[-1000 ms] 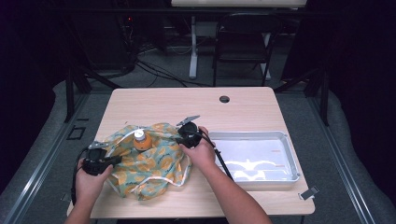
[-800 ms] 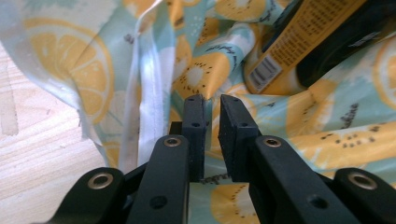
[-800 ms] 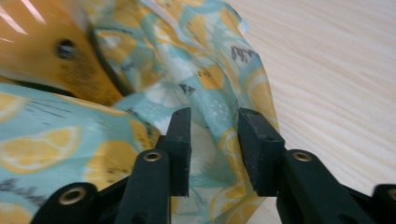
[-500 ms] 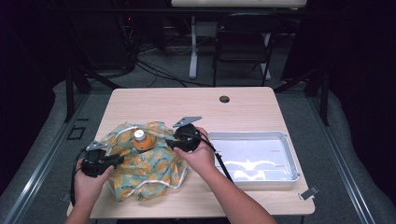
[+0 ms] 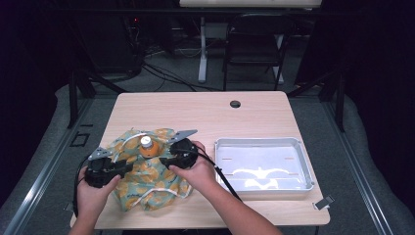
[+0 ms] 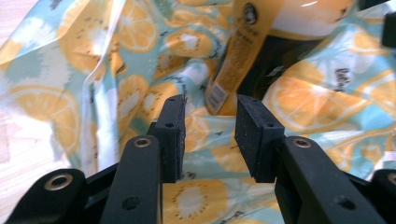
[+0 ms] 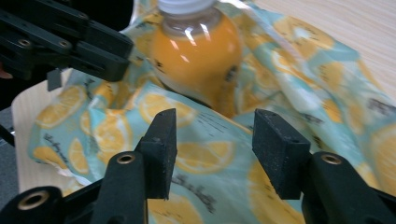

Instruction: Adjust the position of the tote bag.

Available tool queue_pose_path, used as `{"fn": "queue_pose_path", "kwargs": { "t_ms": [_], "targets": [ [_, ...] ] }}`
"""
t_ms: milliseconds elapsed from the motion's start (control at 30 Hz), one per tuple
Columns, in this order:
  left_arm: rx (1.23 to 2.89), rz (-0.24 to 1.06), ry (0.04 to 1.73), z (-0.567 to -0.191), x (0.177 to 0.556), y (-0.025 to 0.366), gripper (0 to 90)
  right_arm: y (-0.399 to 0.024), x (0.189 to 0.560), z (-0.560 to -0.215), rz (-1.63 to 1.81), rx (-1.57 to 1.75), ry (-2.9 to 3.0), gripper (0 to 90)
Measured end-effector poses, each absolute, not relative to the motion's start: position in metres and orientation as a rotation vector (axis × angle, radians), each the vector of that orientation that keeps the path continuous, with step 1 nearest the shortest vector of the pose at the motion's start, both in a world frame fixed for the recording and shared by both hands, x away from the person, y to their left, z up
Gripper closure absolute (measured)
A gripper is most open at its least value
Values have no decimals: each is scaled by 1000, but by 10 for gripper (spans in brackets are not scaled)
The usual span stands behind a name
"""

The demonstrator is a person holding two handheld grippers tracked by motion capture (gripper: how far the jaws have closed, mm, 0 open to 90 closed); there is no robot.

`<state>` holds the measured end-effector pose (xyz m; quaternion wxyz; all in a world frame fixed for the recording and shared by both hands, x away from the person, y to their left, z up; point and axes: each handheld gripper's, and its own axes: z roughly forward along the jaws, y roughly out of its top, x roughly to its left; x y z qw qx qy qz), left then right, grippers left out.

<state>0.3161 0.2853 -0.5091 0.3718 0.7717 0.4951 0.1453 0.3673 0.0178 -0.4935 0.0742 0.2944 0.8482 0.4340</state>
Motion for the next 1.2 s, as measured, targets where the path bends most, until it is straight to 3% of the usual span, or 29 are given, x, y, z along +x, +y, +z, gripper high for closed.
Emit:
{"fn": "queue_pose_path", "kwargs": {
  "t_ms": [267, 367, 767, 1200],
  "targets": [
    [2019, 337, 1230, -514, 318, 272, 638, 37, 369, -500, 1281, 883, 2591, 466],
    [2032, 333, 1217, -515, 318, 269, 640, 40, 370, -508, 1250, 889, 2638, 499],
    [2035, 329, 1220, -517, 317, 267, 650, 37, 361, -529, 1118, 835, 2751, 896],
    [2025, 327, 1233, -518, 318, 272, 650, 27, 353, -540, 1075, 844, 2766, 900]
  ]
}}
